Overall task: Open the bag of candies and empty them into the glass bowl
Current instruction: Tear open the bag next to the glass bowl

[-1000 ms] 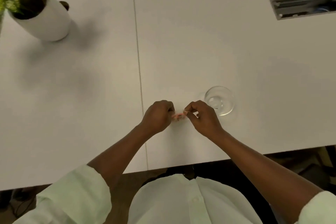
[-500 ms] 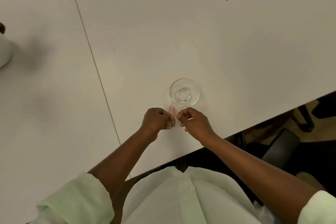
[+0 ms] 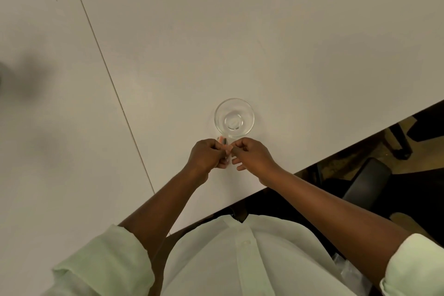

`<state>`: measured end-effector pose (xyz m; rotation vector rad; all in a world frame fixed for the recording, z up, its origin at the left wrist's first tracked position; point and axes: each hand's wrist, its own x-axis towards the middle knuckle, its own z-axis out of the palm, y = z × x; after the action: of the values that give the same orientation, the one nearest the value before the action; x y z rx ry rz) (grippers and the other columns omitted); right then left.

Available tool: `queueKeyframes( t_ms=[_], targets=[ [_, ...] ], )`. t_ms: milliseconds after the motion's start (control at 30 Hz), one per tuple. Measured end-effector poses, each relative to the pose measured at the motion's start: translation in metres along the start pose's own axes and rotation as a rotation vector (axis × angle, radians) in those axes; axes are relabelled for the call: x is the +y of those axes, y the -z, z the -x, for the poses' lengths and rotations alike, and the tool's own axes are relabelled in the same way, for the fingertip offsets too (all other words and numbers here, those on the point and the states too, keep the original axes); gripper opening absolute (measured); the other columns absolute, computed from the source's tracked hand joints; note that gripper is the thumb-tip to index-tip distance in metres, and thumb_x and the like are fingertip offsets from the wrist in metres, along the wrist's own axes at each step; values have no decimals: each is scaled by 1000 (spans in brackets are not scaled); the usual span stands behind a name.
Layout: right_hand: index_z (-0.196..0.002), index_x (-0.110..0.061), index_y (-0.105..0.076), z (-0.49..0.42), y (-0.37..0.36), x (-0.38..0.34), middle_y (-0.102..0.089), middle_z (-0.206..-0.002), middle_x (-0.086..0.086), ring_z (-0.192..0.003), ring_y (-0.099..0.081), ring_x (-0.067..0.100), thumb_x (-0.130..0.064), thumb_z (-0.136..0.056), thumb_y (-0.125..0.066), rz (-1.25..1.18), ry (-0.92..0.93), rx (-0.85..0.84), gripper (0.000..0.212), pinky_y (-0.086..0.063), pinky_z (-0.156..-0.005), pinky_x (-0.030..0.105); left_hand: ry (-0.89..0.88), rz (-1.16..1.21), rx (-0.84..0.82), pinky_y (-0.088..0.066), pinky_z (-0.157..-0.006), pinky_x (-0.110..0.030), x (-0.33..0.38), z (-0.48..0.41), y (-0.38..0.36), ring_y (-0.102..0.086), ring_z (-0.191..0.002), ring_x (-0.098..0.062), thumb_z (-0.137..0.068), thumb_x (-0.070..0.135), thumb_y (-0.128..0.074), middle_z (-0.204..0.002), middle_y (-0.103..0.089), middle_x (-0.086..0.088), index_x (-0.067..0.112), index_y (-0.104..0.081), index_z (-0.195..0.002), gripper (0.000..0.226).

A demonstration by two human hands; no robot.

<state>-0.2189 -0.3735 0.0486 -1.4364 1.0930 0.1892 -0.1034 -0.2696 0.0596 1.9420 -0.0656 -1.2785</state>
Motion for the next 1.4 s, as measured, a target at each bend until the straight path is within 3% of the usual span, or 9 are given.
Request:
queueKeyframes(
  t_ms=[167, 333, 700, 833, 1000, 1267, 1400],
  targets=[
    [-98, -15, -71, -1, -1, 2, -77, -92, 1, -83, -76, 18, -33, -95, -64, -6, 1, 8, 20, -65, -68, 34, -54, -41, -38, -64, -74, -38, -3, 1, -3, -72, -71, -25, -90, 13, -71, -79, -75, -17, 3, -74, -85, 12],
    [-100, -17, -72, -3, 1, 3, -78, -93, 1, -79, -78, 16, -28, -99, -59, -22, -9, -19, 16, -66, -69, 34, -44, -25, -12, -64, -73, -38, -5, 2, -4, -71, -67, -23, -90, 16, -71, -74, -74, -14, 2, -73, -84, 16],
    [-97, -13, -71, -3, -3, 2, -77, -90, 5, -81, -77, 21, -37, -94, -66, -23, 27, -48, 25, -65, -68, 33, -106, -85, 23, -62, -63, -27, -11, 2, -6, -72, -63, -17, -89, 19, -71, -75, -76, -13, 3, -71, -85, 16],
    [-88, -14, -70, -9, 3, 1, -76, -84, 6, -76, -76, 18, -25, -97, -63, -9, 82, -46, 16, -63, -63, 29, -95, -27, -35, -63, -65, -31, -14, 1, -3, -69, -60, -15, -87, 13, -73, -68, -72, -5, 4, -69, -83, 11],
    [-86, -14, -68, -14, 8, -1, -76, -82, 6, -69, -75, 12, -18, -97, -60, 24, 100, -83, 14, -61, -61, 27, -19, 129, -91, -62, -67, -34, -14, 1, 0, -71, -64, -22, -86, 15, -75, -70, -73, -12, -1, -66, -91, 18],
    [-88, -11, -68, -19, 8, -7, -74, -79, 3, -68, -74, 12, -14, -96, -59, 55, 111, -95, 13, -63, -63, 31, 19, 181, -24, -63, -64, -33, -13, -1, -4, -72, -62, -23, -87, 8, -69, -74, -74, -17, 0, -66, -87, 9],
    [-87, -11, -67, -20, 11, -12, -75, -80, 5, -72, -74, 16, -16, -96, -57, 138, 158, -106, 14, -65, -65, 36, -52, 2, 29, -61, -61, -27, -10, 0, -7, -72, -62, -18, -90, 28, -67, -74, -76, -10, 7, -66, -90, 21]
  ],
)
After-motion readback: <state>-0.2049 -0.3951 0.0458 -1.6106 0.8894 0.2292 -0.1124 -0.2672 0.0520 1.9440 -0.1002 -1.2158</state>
